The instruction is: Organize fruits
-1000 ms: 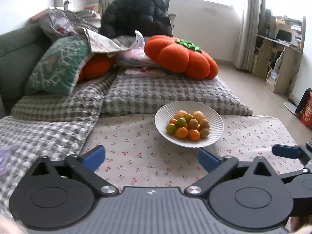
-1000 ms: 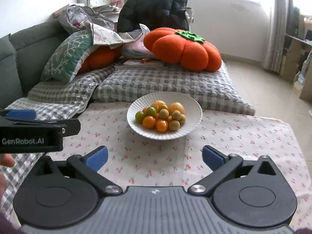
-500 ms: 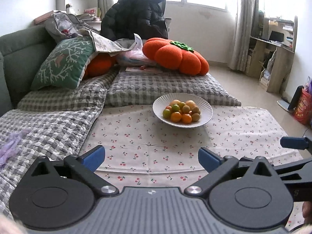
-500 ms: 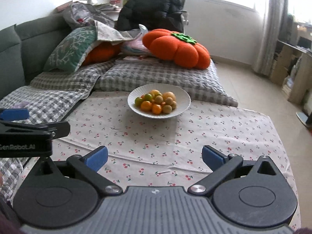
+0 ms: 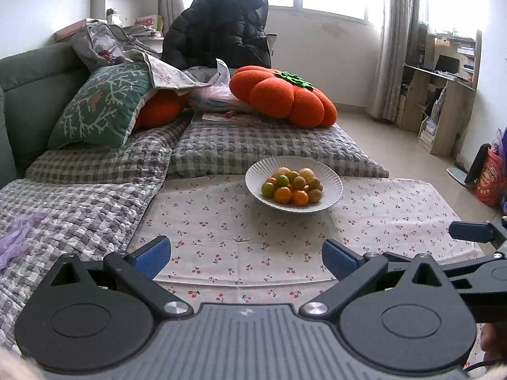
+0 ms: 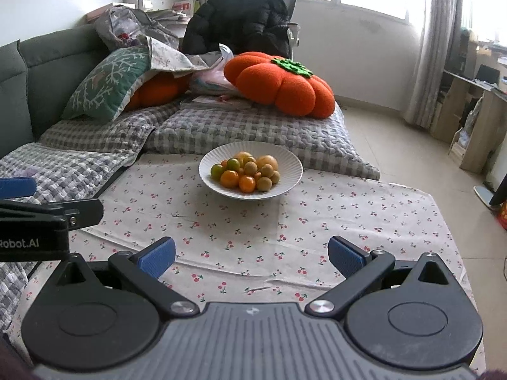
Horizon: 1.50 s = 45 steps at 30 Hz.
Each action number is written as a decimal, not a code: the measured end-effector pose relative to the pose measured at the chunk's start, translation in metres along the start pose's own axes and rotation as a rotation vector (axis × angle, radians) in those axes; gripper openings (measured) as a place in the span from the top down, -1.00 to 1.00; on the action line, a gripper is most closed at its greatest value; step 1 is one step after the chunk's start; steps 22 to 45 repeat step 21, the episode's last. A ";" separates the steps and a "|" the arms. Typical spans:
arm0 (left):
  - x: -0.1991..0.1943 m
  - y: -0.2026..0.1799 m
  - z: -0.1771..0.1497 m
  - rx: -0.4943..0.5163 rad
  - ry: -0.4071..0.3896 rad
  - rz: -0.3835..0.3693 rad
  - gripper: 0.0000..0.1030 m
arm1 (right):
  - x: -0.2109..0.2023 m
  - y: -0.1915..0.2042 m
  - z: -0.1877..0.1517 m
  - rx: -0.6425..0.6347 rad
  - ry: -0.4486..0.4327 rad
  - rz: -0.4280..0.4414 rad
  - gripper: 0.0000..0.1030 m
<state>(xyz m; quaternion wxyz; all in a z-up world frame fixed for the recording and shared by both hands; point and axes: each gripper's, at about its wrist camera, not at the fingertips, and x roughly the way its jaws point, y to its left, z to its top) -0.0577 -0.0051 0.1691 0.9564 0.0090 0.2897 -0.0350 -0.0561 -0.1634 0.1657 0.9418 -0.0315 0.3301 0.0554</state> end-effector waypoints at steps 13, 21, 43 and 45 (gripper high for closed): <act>-0.001 -0.001 -0.002 0.008 0.002 -0.011 -0.88 | 0.000 0.003 0.000 -0.010 -0.004 0.002 -0.99; -0.001 -0.002 -0.001 0.010 -0.001 -0.004 -0.88 | 0.000 0.002 0.000 -0.007 -0.008 0.004 -1.00; -0.001 -0.002 -0.001 0.010 -0.001 -0.004 -0.88 | 0.000 0.002 0.000 -0.007 -0.008 0.004 -1.00; -0.001 -0.002 -0.001 0.010 -0.001 -0.004 -0.88 | 0.000 0.002 0.000 -0.007 -0.008 0.004 -1.00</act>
